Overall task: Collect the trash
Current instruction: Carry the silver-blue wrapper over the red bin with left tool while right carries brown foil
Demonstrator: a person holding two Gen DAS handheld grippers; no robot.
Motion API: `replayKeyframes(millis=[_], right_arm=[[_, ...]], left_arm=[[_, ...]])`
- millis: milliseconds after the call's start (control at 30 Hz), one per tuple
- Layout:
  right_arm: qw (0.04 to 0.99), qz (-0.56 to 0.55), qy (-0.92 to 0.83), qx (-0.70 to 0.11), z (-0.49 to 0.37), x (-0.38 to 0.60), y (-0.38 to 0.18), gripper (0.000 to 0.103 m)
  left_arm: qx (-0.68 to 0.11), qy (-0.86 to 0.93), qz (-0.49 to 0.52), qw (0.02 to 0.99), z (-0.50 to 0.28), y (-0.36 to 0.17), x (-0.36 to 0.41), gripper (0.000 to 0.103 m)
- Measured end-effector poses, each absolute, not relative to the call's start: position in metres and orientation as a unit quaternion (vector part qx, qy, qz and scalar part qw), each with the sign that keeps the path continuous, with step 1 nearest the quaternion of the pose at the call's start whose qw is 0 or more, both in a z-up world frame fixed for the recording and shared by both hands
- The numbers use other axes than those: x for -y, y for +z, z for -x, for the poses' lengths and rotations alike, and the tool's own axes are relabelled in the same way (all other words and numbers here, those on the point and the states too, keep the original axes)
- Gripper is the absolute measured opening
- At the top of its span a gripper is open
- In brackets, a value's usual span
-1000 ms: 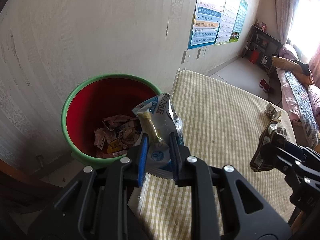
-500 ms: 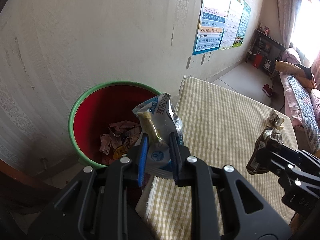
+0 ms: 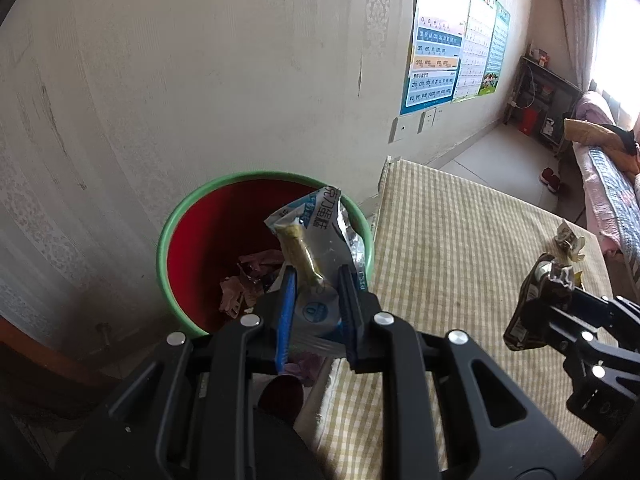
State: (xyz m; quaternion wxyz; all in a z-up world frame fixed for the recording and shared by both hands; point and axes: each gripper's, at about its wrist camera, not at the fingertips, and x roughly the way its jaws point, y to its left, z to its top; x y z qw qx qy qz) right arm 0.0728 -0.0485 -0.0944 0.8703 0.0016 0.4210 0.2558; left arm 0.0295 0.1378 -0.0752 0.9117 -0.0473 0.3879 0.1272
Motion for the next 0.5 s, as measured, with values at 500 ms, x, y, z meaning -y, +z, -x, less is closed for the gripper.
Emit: replayKeyframes(millis=[500], right_arm=[[0.872, 0.003, 0.255, -0.418, -0.073, 0.044, -0.090, 0.052]], left_arm=[[-0.403, 0.149, 0.053, 0.901, -0.036, -0.081, -0.158, 0.020]])
